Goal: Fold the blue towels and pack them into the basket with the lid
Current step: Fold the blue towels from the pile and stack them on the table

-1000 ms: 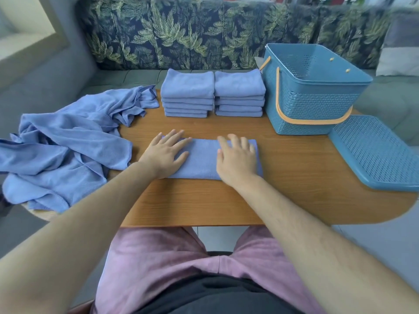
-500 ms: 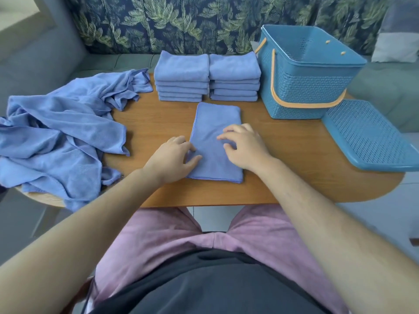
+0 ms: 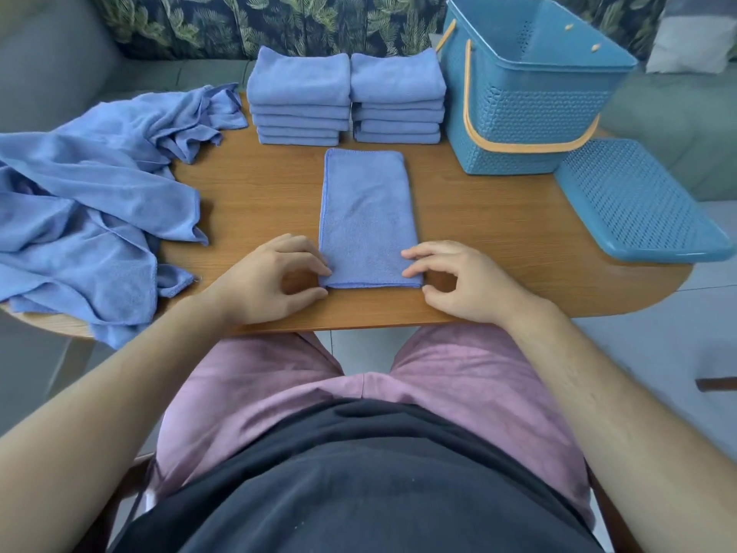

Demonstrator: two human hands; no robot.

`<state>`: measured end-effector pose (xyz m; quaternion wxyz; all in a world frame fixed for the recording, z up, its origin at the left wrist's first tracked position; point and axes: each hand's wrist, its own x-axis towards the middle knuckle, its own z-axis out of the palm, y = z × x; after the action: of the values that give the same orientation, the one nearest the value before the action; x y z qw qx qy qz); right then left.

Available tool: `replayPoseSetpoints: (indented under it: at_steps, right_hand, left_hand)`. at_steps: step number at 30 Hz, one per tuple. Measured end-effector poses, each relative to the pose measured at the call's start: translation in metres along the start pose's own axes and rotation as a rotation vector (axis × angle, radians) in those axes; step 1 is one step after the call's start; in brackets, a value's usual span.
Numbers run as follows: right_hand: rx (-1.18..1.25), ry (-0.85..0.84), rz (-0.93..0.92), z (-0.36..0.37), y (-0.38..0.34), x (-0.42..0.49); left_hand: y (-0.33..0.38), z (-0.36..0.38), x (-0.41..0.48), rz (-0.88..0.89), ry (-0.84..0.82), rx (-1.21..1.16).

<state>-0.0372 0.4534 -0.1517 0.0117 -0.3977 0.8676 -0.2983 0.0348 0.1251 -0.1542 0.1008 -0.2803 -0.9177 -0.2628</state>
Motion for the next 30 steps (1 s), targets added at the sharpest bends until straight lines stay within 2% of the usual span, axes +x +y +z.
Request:
replayPoseSetpoints:
  at_steps: [5, 8, 11, 17, 20, 24, 27, 30]
  right_hand:
    - [-0.065, 0.02, -0.039, 0.001, -0.001, 0.0]
    - [-0.1, 0.085, -0.069, 0.004, -0.001, 0.0]
    - [-0.054, 0.154, -0.024, 0.008, -0.002, 0.0]
    - [-0.053, 0.095, 0.04, 0.003, -0.016, -0.005]
    - [-0.205, 0.038, -0.075, 0.004, -0.021, -0.004]
    - [-0.248, 0.079, -0.138, 0.006, -0.017, -0.003]
    - [-0.258, 0.121, -0.143, 0.01, -0.014, -0.004]
    - [-0.2, 0.143, -0.074, 0.012, -0.013, -0.004]
  left_hand:
    - [-0.003, 0.001, 0.001, -0.034, 0.0, 0.002]
    - [-0.003, 0.002, 0.001, -0.007, 0.039, 0.05]
    - [0.001, 0.004, 0.003, -0.031, 0.068, 0.078]
    - [0.009, 0.005, 0.0, -0.13, 0.115, 0.054]
    - [0.013, 0.004, -0.001, -0.085, 0.143, 0.118]
    - [0.008, 0.007, -0.004, 0.069, 0.13, 0.247]
    - [0.003, 0.006, -0.008, 0.087, 0.104, 0.253]
    - [0.006, 0.003, -0.006, 0.073, 0.081, 0.25]
